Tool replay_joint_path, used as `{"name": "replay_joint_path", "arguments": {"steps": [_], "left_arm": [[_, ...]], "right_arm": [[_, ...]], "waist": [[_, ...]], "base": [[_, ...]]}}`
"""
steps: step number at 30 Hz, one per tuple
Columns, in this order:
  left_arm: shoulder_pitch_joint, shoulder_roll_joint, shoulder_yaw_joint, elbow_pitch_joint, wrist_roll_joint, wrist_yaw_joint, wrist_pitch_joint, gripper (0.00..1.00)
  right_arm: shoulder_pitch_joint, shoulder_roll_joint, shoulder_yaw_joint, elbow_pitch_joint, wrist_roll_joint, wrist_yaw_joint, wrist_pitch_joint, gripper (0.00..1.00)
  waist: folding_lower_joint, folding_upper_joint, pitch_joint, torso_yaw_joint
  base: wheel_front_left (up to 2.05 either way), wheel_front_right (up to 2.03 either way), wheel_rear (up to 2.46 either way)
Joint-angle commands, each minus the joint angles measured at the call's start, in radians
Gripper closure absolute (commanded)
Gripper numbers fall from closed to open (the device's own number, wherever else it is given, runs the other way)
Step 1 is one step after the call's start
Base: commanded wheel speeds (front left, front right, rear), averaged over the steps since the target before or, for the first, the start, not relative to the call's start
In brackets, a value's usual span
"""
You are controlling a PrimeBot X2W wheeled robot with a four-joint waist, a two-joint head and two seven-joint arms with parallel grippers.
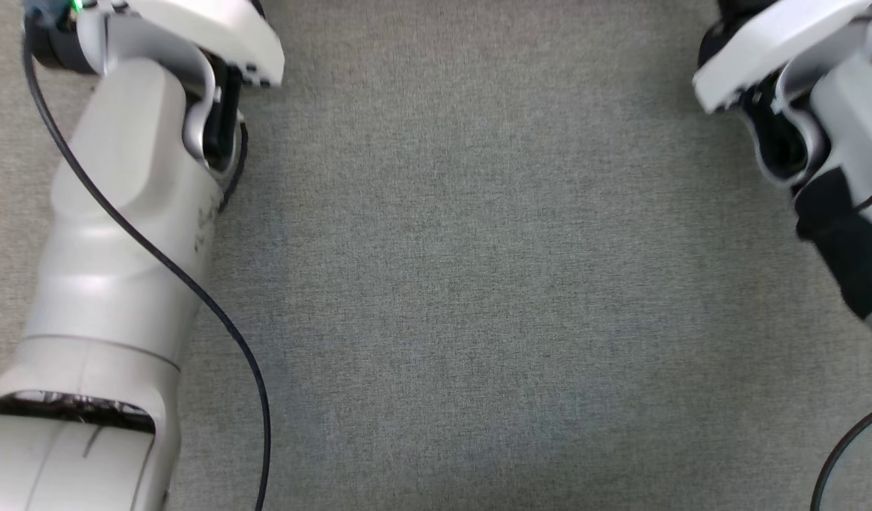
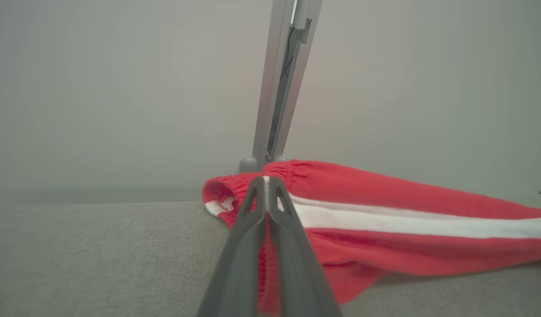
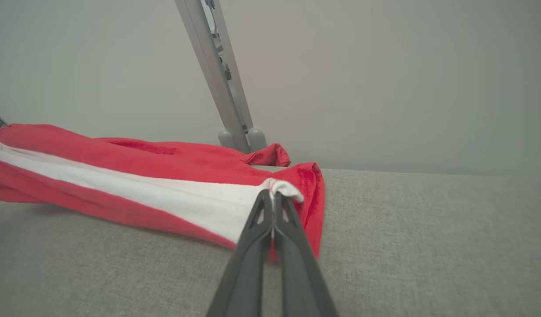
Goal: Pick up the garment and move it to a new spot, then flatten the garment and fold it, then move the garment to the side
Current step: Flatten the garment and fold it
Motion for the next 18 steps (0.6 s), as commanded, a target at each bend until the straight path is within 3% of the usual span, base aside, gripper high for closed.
{"name": "replay_joint_path", "arguments": {"steps": [1, 18], "left_arm": [[0.020, 0.004, -0.006, 0.009, -0.001, -0.001, -0.002, 1.00], [0.244, 0.005, -0.170, 0.284, -0.058, -0.053, 0.010, 1.00]], "right_arm": [[0.024, -0.003, 0.013, 0.005, 0.021, 0.000, 0.009, 1.00], [0.209, -0.041, 0.368, 0.044, 0.235, 0.000, 0.094, 1.00]], "waist": [[0.0000, 0.0000, -0.029, 0.002], [0.0000, 0.0000, -0.282, -0.012]], "base": [[0.00, 0.00, 0.00], [0.00, 0.00, 0.00]]}}
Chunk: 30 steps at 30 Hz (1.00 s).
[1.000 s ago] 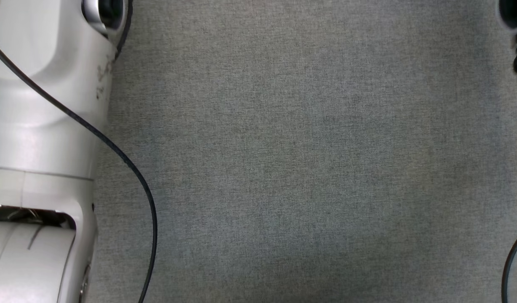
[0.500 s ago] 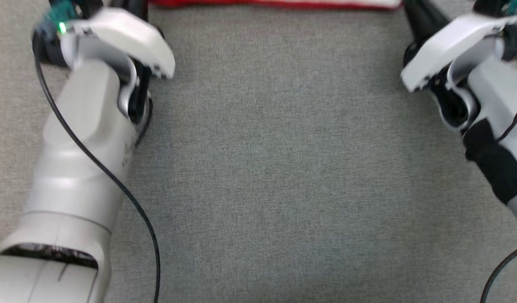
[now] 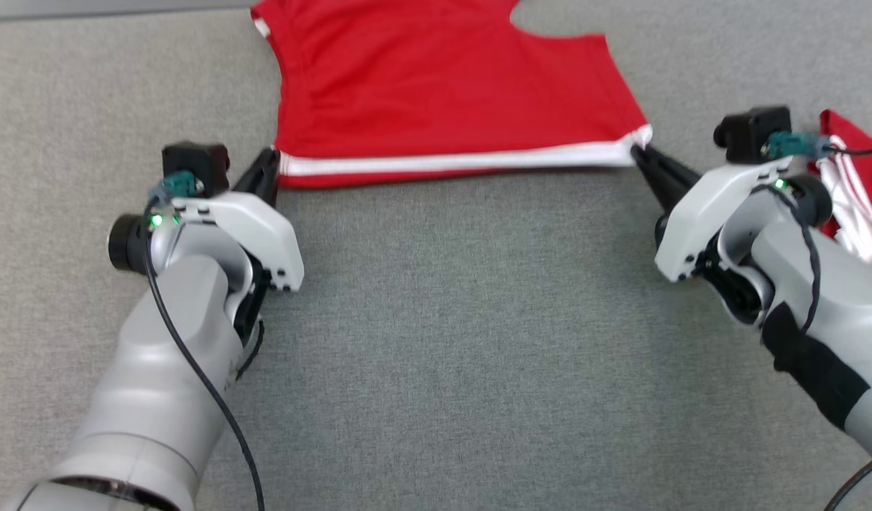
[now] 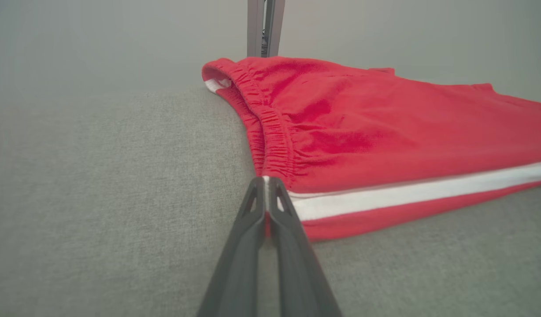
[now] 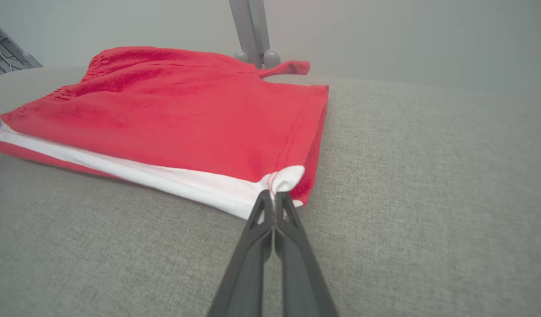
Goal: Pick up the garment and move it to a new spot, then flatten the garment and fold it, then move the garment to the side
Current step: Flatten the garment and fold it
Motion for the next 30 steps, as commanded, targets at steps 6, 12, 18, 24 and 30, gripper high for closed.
{"name": "replay_joint_path", "arguments": {"steps": [6, 12, 18, 24, 30], "left_arm": [[0.097, 0.006, -0.032, 0.026, -0.033, -0.036, 0.006, 1.00], [0.160, 0.006, -0.082, 0.030, -0.042, -0.050, 0.037, 1.00], [0.237, 0.017, -0.160, -0.015, -0.078, -0.050, 0.092, 1.00], [0.325, 0.053, -0.259, -0.102, -0.142, -0.050, 0.178, 1.00], [0.418, 0.123, -0.349, -0.219, -0.231, -0.050, 0.244, 1.00]], "right_arm": [[0.069, -0.006, 0.083, -0.006, 0.085, 0.000, 0.076, 1.00], [0.124, -0.037, 0.124, -0.056, 0.124, 0.000, 0.159, 1.00], [0.187, -0.081, 0.140, -0.119, 0.180, 0.000, 0.265, 1.00], [0.253, -0.127, 0.144, -0.200, 0.228, 0.000, 0.353, 1.00], [0.307, -0.173, 0.146, -0.276, 0.255, 0.000, 0.405, 1.00]], "waist": [[-0.0001, 0.0000, -0.128, -0.008], [-0.0001, 0.0000, -0.193, 0.001], [-0.0001, 0.0000, -0.252, 0.010], [-0.0001, 0.0000, -0.313, 0.022], [-0.0001, 0.0000, -0.364, 0.028]], "base": [[0.00, 0.00, 0.00], [0.00, 0.00, 0.00], [0.00, 0.00, 0.00], [0.00, 0.00, 0.00], [0.00, 0.00, 0.00]]}}
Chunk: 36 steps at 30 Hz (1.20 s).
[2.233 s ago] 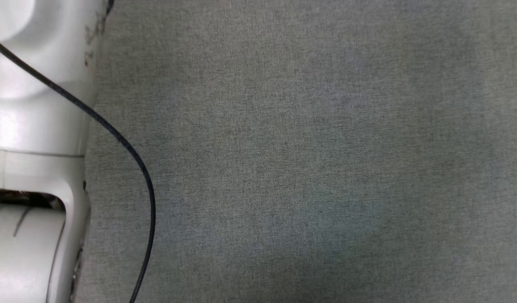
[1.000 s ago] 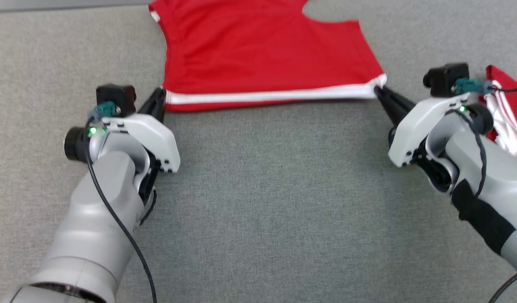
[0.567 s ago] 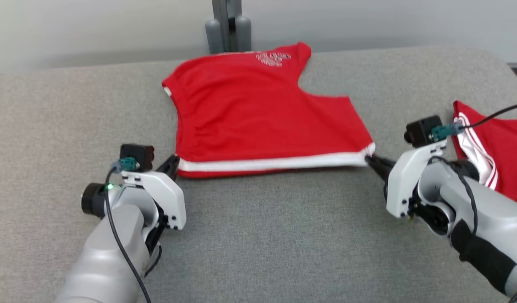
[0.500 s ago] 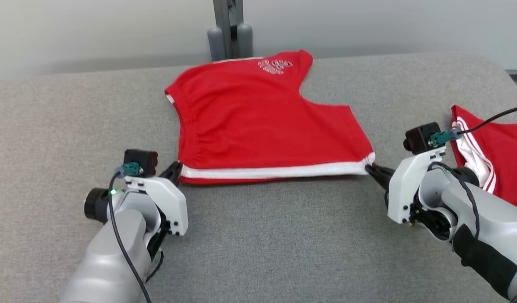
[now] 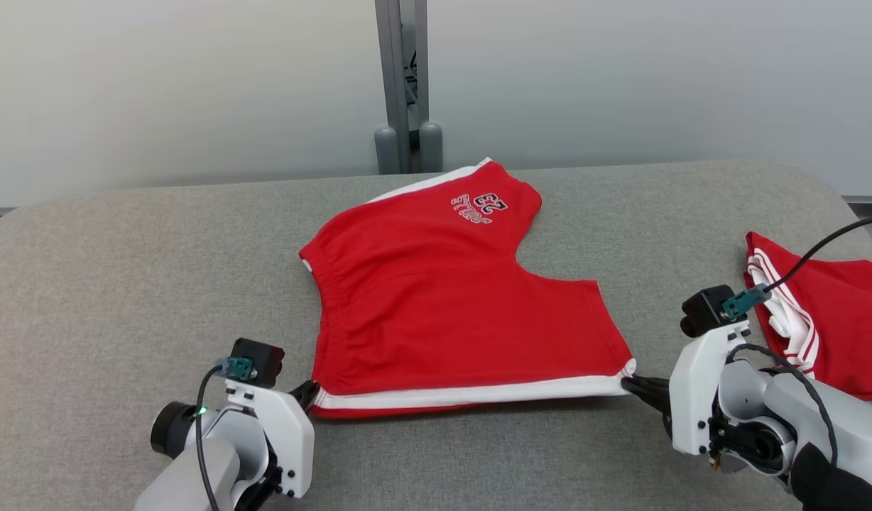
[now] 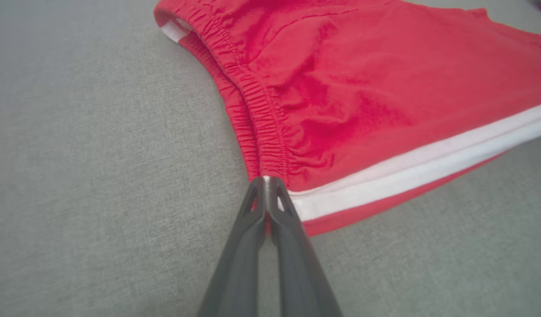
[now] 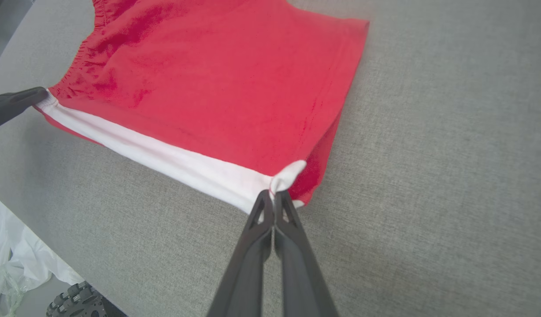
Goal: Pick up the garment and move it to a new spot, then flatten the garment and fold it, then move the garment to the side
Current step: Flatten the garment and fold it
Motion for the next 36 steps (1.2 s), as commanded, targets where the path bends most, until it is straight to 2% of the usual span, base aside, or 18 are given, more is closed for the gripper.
{"name": "replay_joint_path", "arguments": {"steps": [1, 8, 15, 21, 29, 36], "left_arm": [[0.022, 0.025, -0.014, -0.023, -0.022, -0.001, 0.017, 1.00], [0.101, 0.119, -0.106, -0.170, -0.094, -0.001, 0.124, 1.00], [0.167, 0.211, -0.147, -0.320, -0.133, -0.001, 0.197, 1.00], [0.234, 0.291, -0.172, -0.473, -0.169, 0.001, 0.306, 1.00], [0.293, 0.362, -0.161, -0.655, -0.253, 0.032, 0.447, 1.00], [0.308, 0.400, -0.082, -0.799, -0.375, 0.080, 0.509, 1.00]], "right_arm": [[0.020, -0.017, 0.001, -0.014, 0.008, 0.000, 0.009, 1.00], [0.084, -0.083, 0.002, -0.113, 0.049, 0.000, 0.064, 1.00], [0.125, -0.153, 0.000, -0.228, 0.130, 0.000, 0.138, 1.00], [0.155, -0.203, 0.001, -0.312, 0.182, 0.000, 0.221, 1.00], [0.166, -0.249, -0.008, -0.396, 0.211, 0.000, 0.251, 1.00], [0.131, -0.254, -0.047, -0.400, 0.217, 0.000, 0.215, 1.00]], "waist": [[0.0000, 0.0000, -0.015, 0.003], [0.0000, 0.0000, -0.046, 0.017], [0.0000, 0.0000, -0.065, 0.018], [0.0000, 0.0000, -0.076, 0.017], [0.0000, 0.0000, -0.073, 0.021], [0.0000, 0.0000, -0.056, 0.028]], "base": [[0.00, 0.00, 0.00], [0.00, 0.00, 0.00], [0.00, 0.00, 0.00], [0.00, 0.00, 0.00], [0.00, 0.00, 0.00], [0.00, 0.00, 0.00]]}}
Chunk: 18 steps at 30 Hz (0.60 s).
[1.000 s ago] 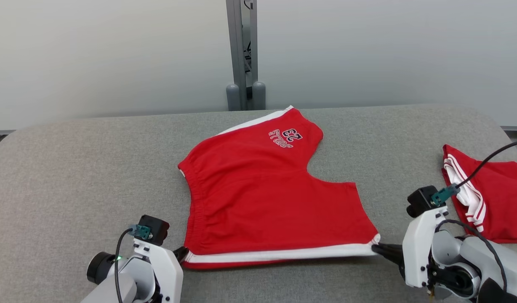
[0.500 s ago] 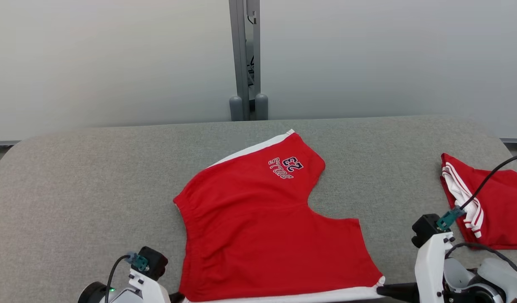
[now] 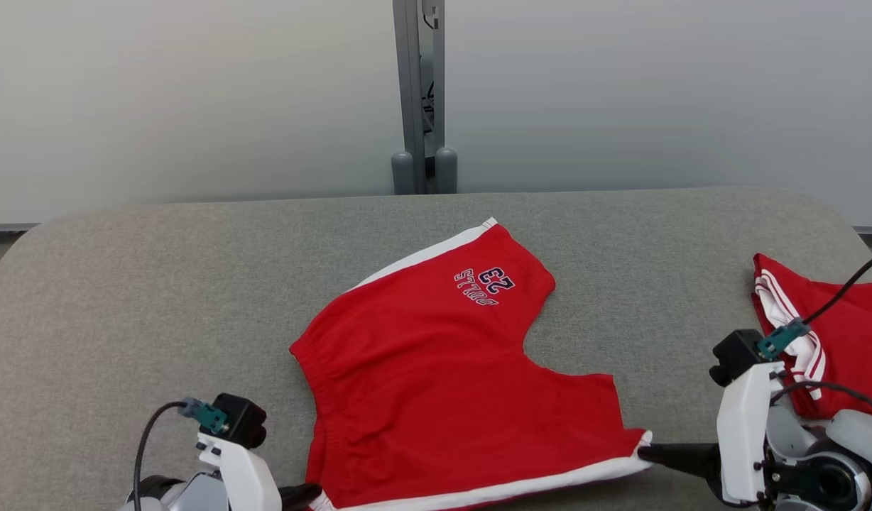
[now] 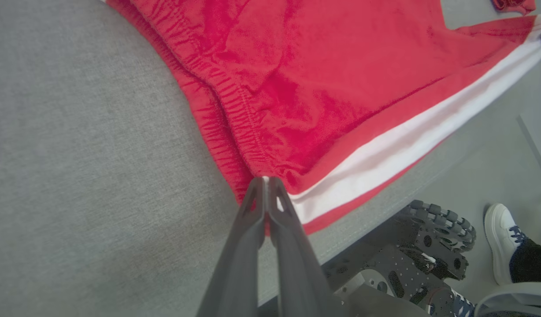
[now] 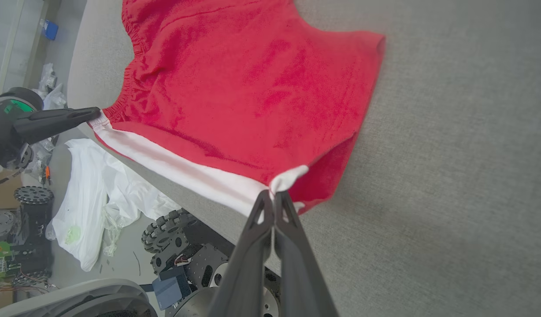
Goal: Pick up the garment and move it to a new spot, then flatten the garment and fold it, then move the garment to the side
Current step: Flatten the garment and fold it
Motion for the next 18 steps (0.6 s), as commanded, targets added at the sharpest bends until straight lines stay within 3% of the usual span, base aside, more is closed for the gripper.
{"name": "replay_joint_path", "arguments": {"steps": [1, 10, 18], "left_arm": [[0.005, 0.005, 0.010, -0.010, -0.016, 0.007, 0.004, 1.00], [-0.025, 0.000, 0.136, -0.107, -0.172, 0.072, 0.025, 1.00], [-0.089, -0.089, 0.238, -0.090, -0.271, 0.101, -0.025, 1.00]], "right_arm": [[-0.010, -0.002, -0.008, 0.001, 0.006, 0.000, -0.010, 1.00], [-0.083, 0.015, -0.088, 0.027, 0.046, 0.000, -0.037, 1.00], [-0.177, 0.036, -0.147, 0.096, 0.045, 0.000, -0.035, 1.00]], "waist": [[0.0000, -0.0001, 0.004, 0.002], [0.0000, -0.0001, 0.043, 0.030], [0.0000, -0.0001, 0.127, 0.084]], "base": [[0.00, 0.00, 0.00], [0.00, 0.00, 0.00], [0.00, 0.00, 0.00]]}}
